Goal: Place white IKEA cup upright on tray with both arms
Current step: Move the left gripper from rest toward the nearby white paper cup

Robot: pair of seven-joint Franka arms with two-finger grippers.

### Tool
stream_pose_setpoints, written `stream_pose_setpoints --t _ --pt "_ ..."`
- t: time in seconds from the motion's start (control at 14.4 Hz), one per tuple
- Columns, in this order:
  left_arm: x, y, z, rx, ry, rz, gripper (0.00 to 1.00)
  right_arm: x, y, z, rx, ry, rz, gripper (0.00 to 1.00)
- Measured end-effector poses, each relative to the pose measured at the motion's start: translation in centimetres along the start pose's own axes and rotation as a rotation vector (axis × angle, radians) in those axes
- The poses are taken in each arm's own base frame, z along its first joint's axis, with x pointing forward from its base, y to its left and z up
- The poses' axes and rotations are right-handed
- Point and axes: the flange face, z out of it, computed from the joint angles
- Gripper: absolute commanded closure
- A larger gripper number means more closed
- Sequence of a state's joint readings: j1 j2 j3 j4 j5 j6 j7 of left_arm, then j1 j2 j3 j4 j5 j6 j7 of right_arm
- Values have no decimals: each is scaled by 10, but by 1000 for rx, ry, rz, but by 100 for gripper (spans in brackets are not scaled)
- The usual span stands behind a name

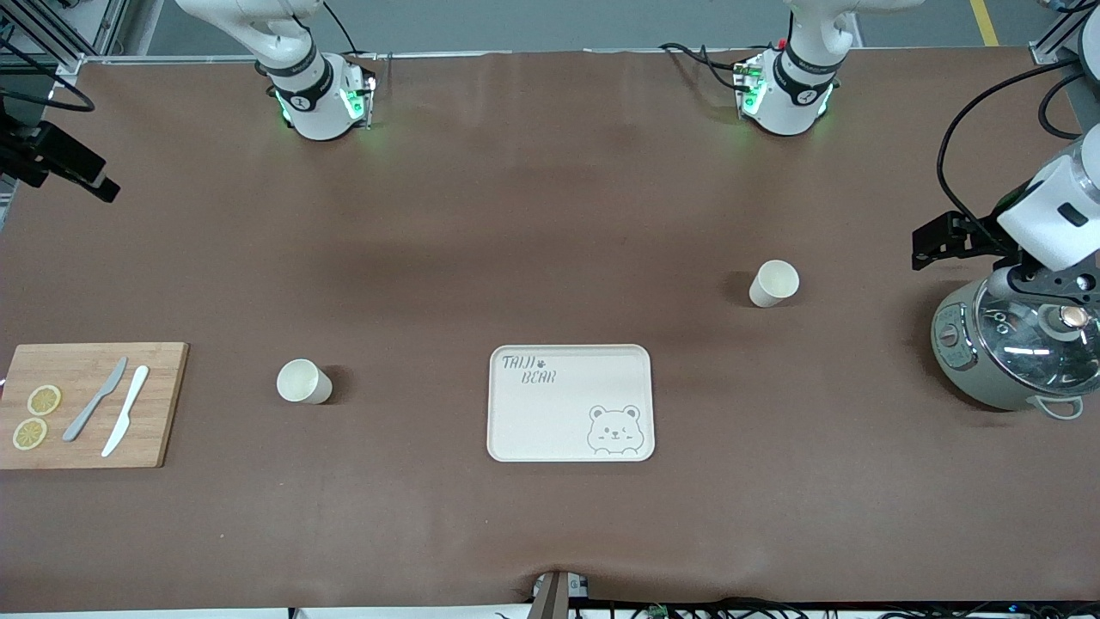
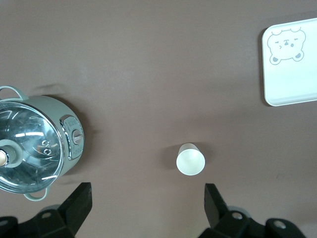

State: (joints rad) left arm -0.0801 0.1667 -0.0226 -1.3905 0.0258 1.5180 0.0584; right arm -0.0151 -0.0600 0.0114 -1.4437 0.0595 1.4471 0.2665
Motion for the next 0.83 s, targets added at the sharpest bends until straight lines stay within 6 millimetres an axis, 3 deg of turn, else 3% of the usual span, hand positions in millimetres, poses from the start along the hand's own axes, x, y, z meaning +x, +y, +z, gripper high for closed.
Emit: stream_pose_setpoints --t 0.42,0.63,0.83 --pt "1 2 7 -1 -17 3 0 1 9 -19 10 42 16 0" --pt "0 5 35 -5 -71 9 0 9 20 -17 11 53 38 0" --pt "-3 8 69 -5 -92 14 0 28 13 3 14 59 31 0"
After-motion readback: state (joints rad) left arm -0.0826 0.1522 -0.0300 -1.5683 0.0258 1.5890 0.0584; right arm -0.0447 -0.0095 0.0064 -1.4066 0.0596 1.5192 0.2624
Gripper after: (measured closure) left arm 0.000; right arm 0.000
